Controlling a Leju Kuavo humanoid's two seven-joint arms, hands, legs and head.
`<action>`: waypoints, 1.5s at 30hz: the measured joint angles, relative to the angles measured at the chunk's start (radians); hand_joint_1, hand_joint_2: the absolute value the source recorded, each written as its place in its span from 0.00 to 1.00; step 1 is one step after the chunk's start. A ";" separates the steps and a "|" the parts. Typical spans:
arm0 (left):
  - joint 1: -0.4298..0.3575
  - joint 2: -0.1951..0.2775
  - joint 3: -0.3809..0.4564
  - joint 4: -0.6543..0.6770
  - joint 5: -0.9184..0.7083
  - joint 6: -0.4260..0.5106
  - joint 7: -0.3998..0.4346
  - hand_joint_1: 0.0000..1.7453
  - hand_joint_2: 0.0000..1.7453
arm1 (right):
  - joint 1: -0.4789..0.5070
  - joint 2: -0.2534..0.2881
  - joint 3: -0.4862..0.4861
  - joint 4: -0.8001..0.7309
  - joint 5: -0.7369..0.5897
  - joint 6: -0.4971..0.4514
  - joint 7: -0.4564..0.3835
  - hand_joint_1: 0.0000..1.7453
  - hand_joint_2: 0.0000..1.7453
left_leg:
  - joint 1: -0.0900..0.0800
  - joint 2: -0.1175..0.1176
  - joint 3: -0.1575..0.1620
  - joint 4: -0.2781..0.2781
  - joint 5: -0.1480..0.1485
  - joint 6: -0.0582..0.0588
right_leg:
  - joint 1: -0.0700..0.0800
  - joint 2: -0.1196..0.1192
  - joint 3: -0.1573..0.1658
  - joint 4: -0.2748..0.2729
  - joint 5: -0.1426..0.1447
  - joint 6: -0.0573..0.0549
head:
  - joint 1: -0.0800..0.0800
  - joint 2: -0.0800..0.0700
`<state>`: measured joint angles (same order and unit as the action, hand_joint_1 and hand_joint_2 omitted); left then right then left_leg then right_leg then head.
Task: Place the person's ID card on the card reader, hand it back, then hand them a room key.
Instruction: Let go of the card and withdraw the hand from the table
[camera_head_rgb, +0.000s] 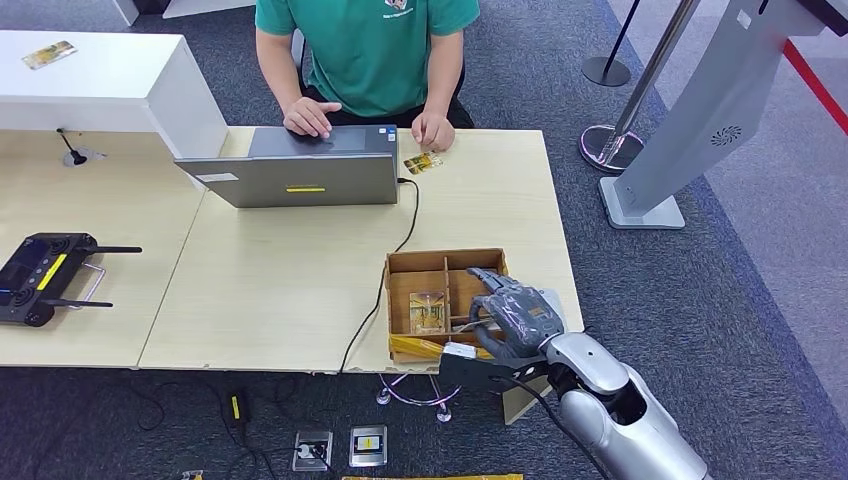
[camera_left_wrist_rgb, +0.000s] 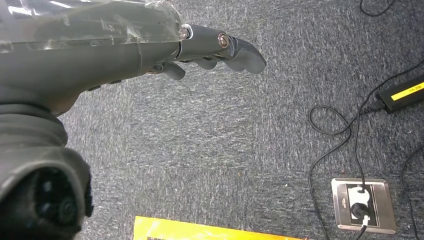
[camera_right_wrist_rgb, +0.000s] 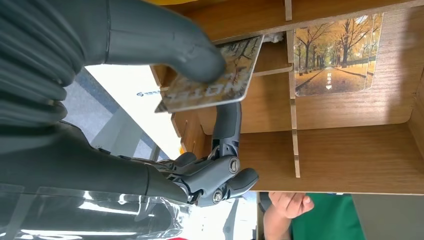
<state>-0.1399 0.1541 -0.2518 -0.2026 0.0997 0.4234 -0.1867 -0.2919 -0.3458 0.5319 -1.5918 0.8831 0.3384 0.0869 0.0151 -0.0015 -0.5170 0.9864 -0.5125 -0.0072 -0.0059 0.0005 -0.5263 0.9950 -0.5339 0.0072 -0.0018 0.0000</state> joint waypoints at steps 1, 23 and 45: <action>0.000 0.000 0.000 0.000 0.000 -0.001 0.000 0.00 0.00 | 0.000 0.000 0.000 0.000 0.000 0.000 0.000 0.65 1.00 | 0.000 0.000 0.000 0.000 0.000 0.000 | 0.000 0.000 0.000 0.000 0.000 0.000 | 0.000 0.000; 0.000 0.004 -0.001 0.000 0.015 -0.012 0.018 0.00 0.00 | -0.008 0.000 0.008 0.000 -0.017 -0.017 0.000 1.00 1.00 | 0.000 0.000 0.000 0.000 0.000 0.000 | 0.000 0.000 0.000 0.000 0.000 0.000 | 0.000 0.000; 0.000 -0.006 -0.004 0.000 0.029 0.023 0.001 0.00 0.00 | -0.061 0.000 -0.003 -0.011 -0.034 -0.047 -0.027 1.00 1.00 | 0.000 0.000 0.000 0.000 0.000 0.000 | 0.000 0.000 0.000 0.000 0.000 0.000 | 0.000 0.000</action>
<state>-0.1397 0.1485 -0.2556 -0.2026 0.1287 0.4466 -0.1853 -0.3525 -0.3456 0.5286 -1.6026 0.8487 0.2911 0.0594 0.0151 -0.0015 -0.5170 0.9864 -0.5125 -0.0072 -0.0060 0.0005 -0.5263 0.9951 -0.5339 0.0072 -0.0017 0.0000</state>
